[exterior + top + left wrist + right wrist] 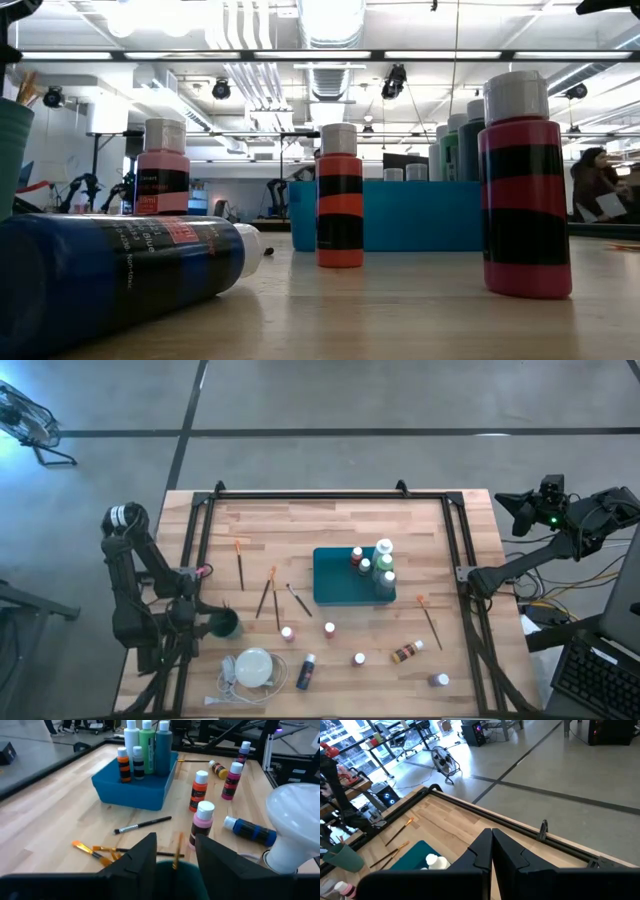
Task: Pick & Place Paint Supplies
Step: Put the gold paintbrush into the green cup
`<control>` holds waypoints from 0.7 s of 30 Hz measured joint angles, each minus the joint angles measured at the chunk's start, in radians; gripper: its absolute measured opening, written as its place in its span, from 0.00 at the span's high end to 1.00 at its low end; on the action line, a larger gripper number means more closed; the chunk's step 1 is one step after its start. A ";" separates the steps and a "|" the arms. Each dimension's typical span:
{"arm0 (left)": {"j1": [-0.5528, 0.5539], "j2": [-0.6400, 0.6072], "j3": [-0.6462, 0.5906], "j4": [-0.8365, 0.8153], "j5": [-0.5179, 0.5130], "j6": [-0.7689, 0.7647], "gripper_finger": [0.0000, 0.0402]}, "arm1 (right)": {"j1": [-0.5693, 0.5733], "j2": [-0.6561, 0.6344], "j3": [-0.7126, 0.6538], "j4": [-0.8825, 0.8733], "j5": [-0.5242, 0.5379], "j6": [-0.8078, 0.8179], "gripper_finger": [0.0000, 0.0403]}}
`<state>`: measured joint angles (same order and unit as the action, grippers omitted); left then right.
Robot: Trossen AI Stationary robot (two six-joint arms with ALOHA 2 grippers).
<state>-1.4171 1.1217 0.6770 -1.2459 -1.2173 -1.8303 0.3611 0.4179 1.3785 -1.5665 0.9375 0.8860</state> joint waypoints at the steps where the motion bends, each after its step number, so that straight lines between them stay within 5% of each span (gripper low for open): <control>1: 0.000 0.000 0.015 -0.026 0.000 0.004 0.65 | 0.000 0.000 0.000 0.000 0.000 0.000 0.98; 10: 0.000 0.000 0.223 -0.326 0.000 0.007 0.65 | 0.000 0.000 0.000 0.000 0.000 0.000 0.98; 21: 0.013 -0.092 0.408 -0.326 -0.023 0.156 0.65 | 0.000 0.000 0.000 0.000 0.000 0.000 0.98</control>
<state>-1.4040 1.0300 1.0852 -1.5722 -1.2405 -1.6747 0.3612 0.4179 1.3785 -1.5665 0.9375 0.8860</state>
